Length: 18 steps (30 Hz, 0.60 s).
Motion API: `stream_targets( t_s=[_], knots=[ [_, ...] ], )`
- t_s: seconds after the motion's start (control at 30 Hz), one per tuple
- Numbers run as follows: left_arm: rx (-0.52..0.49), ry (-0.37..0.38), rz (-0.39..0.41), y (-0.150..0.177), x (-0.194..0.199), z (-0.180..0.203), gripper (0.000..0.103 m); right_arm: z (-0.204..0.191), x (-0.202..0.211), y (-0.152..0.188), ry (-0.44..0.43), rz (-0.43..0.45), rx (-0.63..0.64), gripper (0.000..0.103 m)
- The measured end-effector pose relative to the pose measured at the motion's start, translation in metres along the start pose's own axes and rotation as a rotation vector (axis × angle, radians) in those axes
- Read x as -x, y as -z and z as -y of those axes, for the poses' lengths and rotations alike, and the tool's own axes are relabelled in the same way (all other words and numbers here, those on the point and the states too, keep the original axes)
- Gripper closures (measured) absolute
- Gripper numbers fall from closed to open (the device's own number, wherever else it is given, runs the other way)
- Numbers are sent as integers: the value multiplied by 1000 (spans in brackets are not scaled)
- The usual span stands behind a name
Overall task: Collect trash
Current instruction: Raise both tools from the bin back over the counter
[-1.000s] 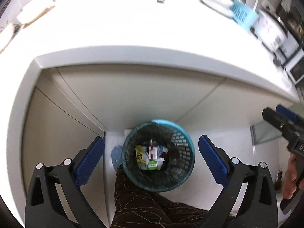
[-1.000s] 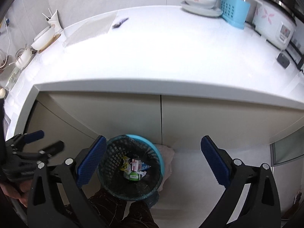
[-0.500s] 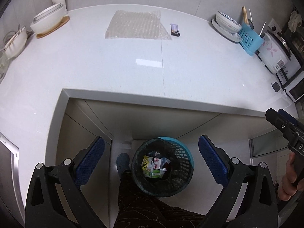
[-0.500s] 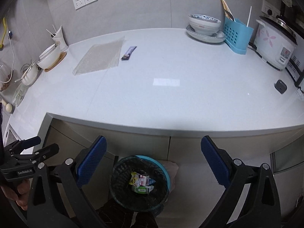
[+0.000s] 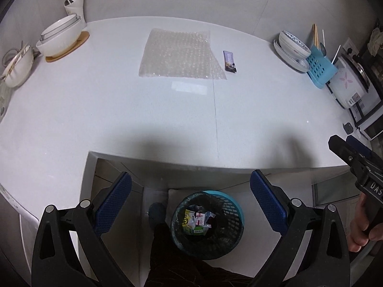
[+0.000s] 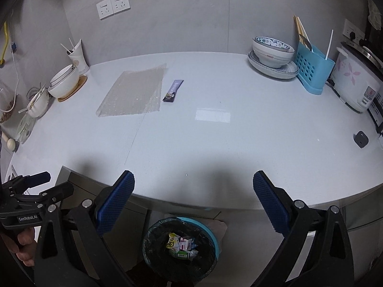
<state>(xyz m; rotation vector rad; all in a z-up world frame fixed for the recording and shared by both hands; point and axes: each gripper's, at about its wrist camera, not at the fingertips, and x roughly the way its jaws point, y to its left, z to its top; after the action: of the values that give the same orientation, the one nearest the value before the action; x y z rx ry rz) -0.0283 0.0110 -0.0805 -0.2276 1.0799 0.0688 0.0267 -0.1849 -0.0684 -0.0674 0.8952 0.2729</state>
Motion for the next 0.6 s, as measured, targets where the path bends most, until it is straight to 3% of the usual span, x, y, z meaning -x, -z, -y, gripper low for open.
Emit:
stream_targets(
  t_s=[0.6],
  knots=[
    [9, -36, -15, -106, -36, -57, 6, -45, -47, -98, 23, 24, 23, 8]
  ],
)
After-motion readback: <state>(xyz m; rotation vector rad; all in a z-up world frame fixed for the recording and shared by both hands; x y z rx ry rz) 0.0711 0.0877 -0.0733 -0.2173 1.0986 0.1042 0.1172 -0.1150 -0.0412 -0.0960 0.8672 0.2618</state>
